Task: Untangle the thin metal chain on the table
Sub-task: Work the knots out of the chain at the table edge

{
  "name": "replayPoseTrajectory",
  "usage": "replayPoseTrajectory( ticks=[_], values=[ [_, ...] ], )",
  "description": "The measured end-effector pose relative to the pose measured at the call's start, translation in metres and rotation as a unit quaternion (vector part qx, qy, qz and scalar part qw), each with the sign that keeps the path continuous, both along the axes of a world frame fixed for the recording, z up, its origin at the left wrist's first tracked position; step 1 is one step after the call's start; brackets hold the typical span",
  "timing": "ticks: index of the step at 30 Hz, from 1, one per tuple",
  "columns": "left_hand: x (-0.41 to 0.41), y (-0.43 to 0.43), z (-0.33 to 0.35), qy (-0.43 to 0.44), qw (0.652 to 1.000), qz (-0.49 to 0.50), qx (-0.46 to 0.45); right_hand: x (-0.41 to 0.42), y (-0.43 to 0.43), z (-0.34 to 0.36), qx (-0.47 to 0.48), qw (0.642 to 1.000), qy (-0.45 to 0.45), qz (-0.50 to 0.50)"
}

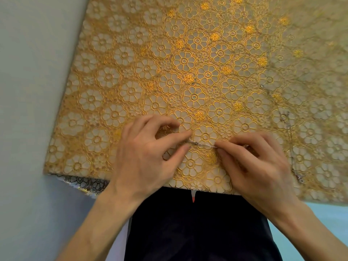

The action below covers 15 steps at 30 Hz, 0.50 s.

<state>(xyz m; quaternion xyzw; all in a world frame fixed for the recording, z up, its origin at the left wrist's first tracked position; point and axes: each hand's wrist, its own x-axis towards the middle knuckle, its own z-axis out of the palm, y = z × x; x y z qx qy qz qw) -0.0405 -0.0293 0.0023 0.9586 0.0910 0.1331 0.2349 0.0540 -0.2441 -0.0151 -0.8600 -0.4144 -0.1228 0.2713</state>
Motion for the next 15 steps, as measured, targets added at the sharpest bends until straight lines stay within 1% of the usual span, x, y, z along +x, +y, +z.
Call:
replayPoseTrajectory(
  ticks=[8, 12, 15],
  values=[
    [0.0086, 0.0000, -0.0014, -0.004, 1.000, -0.016, -0.005, 0.0002, 0.0009, -0.0041, 0.020, 0.999, 0.038, -0.015],
    [0.0074, -0.0018, -0.0011, -0.008, 0.999, -0.034, 0.012, -0.0004, -0.0002, -0.0034, 0.032, 0.997, 0.066, -0.027],
    [0.0076, -0.0066, -0.0020, -0.014, 1.000, -0.021, 0.018, -0.0004, 0.0002, -0.0013, 0.043, 0.995, 0.080, -0.029]
  ],
)
